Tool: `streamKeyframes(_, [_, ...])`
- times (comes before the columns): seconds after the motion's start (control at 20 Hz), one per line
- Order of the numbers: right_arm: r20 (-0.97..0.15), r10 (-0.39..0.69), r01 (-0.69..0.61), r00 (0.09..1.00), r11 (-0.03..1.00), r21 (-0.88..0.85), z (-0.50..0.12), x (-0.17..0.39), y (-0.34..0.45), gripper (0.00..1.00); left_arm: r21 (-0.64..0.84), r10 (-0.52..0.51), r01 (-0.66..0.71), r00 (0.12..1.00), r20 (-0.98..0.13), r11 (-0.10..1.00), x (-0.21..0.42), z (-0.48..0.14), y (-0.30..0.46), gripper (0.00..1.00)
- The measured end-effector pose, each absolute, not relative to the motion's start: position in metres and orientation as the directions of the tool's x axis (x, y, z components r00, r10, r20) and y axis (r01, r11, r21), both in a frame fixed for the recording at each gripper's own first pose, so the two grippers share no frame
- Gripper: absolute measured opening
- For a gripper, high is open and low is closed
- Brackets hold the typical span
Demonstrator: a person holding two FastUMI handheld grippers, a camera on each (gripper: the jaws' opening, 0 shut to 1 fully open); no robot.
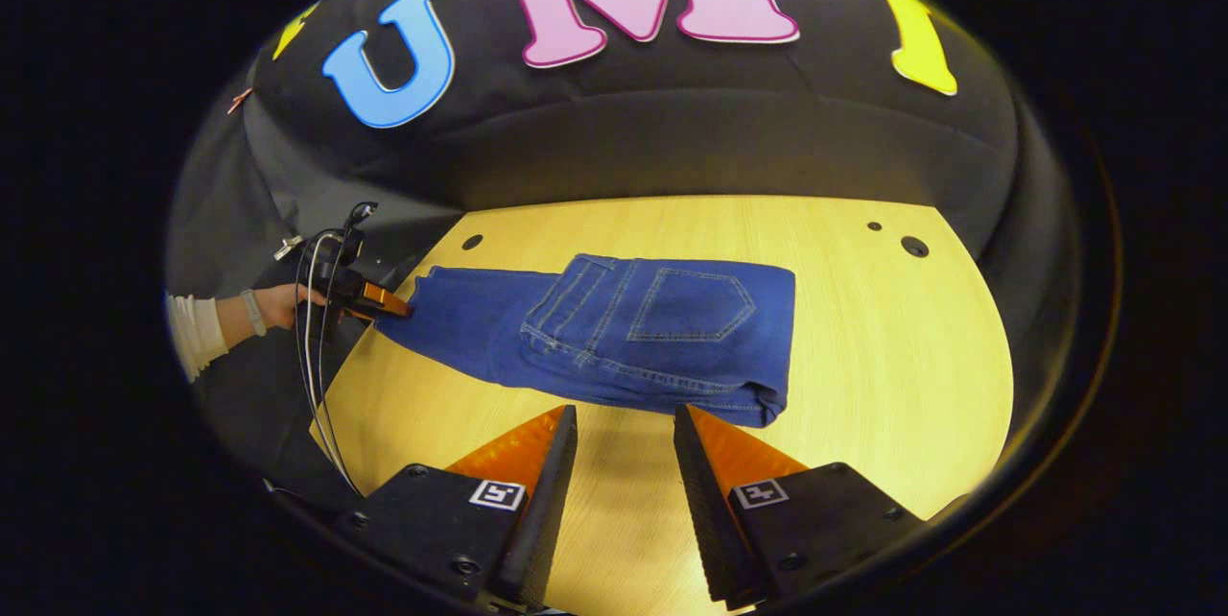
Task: Grasp the waist and the cuffs of the jeans and fold them to make the two legs overlap; first hold the waist and fold one-third of the jeans toward the cuffs, then hold the cuffs and fold the remaining one-third in the same direction to finish folding.
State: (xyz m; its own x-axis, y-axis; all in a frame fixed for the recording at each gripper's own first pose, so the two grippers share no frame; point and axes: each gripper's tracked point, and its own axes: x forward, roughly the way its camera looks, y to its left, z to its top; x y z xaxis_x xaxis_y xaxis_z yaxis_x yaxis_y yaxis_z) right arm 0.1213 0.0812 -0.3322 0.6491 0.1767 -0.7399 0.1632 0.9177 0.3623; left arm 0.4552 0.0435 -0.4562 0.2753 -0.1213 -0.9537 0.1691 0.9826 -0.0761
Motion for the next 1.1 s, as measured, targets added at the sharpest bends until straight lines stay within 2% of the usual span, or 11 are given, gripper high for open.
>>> streamKeyframes(0.2, [-0.736,0.190,0.165,0.649,0.910,0.381,-0.333,0.126,0.080,0.63,-0.013,-0.082,0.293,0.225,-0.971,0.956,0.448,-0.462,0.033,0.96])
streamKeyframes(0.25, [-0.734,0.195,0.165,0.651,0.907,0.388,-0.332,0.127,0.081,0.63,-0.009,-0.079,0.303,0.222,-0.972,0.953,0.447,-0.466,0.026,0.92])
streamKeyframes(0.3, [-0.731,0.199,0.162,0.653,0.906,0.391,-0.331,0.129,0.082,0.63,-0.020,-0.092,0.313,0.218,-0.972,0.949,0.446,-0.465,0.018,0.63])
streamKeyframes(0.4, [-0.728,0.205,0.153,0.655,0.907,0.393,-0.330,0.129,0.083,0.63,-0.026,-0.104,0.327,0.222,-0.969,0.945,0.444,-0.465,0.011,0.26])
streamKeyframes(0.5, [-0.727,0.210,0.146,0.654,0.908,0.394,-0.330,0.126,0.084,0.63,-0.044,-0.118,0.326,0.213,-0.970,0.944,0.443,-0.463,0.009,0.13])
streamKeyframes(0.6, [-0.723,0.213,0.137,0.657,0.910,0.392,-0.329,0.125,0.084,0.63,-0.074,-0.142,0.326,0.192,-0.971,0.942,0.438,-0.457,0.007,0.07])
streamKeyframes(0.7, [-0.714,0.218,0.125,0.665,0.910,0.395,-0.325,0.124,0.084,0.63,-0.116,-0.189,0.330,0.199,-0.962,0.937,0.435,-0.439,-0.003,0.06])
streamKeyframes(0.95, [-0.686,0.241,0.114,0.687,0.896,0.429,-0.316,0.126,0.082,0.63,-0.333,-0.445,0.377,0.267,-0.855,0.864,0.427,-0.337,-0.082,0.06])
streamKeyframes(1.1, [-0.668,0.251,0.095,0.701,0.895,0.436,-0.310,0.123,0.078,0.63,-0.358,-0.519,0.467,0.280,-0.807,0.809,0.411,-0.287,-0.132,0.06])
